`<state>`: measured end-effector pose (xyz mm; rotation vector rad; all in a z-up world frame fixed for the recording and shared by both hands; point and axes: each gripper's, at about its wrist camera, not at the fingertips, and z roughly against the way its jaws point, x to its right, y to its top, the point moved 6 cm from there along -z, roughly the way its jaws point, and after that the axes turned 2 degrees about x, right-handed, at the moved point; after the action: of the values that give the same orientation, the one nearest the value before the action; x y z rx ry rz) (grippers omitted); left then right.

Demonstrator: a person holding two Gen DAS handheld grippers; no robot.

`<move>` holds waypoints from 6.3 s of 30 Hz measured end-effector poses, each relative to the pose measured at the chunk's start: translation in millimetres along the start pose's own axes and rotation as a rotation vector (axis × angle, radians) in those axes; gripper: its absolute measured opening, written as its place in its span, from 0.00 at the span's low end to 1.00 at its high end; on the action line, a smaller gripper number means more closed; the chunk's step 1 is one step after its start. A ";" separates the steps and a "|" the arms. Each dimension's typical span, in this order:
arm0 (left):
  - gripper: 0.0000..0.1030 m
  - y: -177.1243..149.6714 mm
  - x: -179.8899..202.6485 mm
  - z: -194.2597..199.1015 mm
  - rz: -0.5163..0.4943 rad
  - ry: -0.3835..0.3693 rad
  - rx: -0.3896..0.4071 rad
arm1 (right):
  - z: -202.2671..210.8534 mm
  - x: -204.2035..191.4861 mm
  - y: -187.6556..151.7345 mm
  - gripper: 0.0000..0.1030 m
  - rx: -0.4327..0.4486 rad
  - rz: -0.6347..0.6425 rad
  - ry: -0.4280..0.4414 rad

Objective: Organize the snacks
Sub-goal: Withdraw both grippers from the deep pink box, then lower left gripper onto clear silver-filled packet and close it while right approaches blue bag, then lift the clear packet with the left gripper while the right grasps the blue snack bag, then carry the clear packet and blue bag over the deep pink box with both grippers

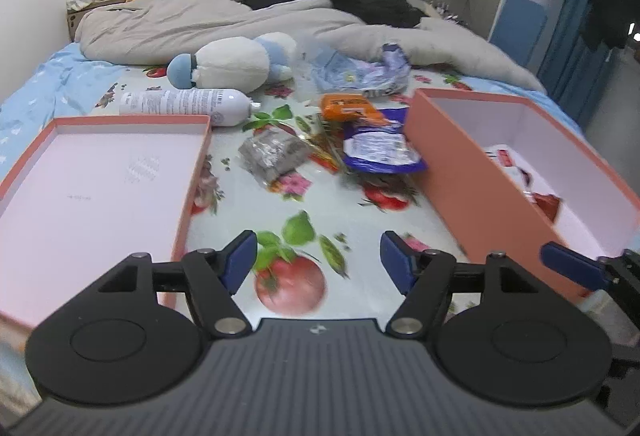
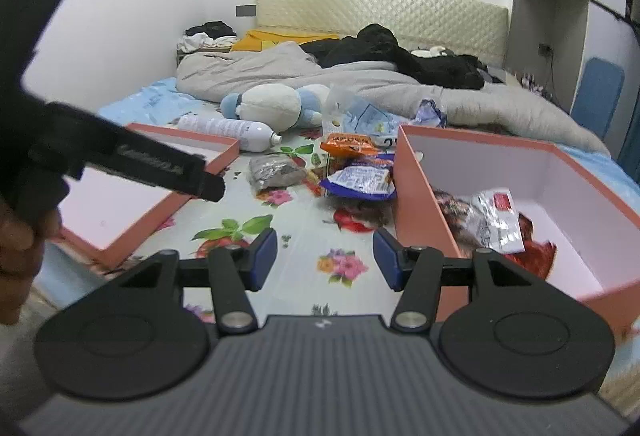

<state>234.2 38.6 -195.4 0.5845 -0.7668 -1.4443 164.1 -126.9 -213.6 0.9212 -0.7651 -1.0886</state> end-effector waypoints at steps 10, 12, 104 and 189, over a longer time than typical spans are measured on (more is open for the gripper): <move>0.71 26.7 -37.0 -102.9 -0.013 0.001 -0.098 | -89.8 -3.3 2.7 0.54 -0.014 0.142 -0.090; 0.71 31.4 -40.7 -123.6 -0.048 0.011 -0.109 | -106.3 -4.3 2.5 0.54 -0.018 0.169 -0.101; 0.69 20.8 -31.4 -122.1 -0.131 -0.038 -0.115 | -80.0 -18.0 -16.3 0.75 -0.183 -0.017 0.149; 0.51 34.4 182.8 25.9 0.047 -0.301 -0.117 | 77.8 176.1 19.7 0.36 -0.176 -0.398 -0.174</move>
<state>230.7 -138.4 -132.6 0.2596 -0.9170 -1.5413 155.2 -309.5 -150.2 0.8553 -0.6279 -1.5765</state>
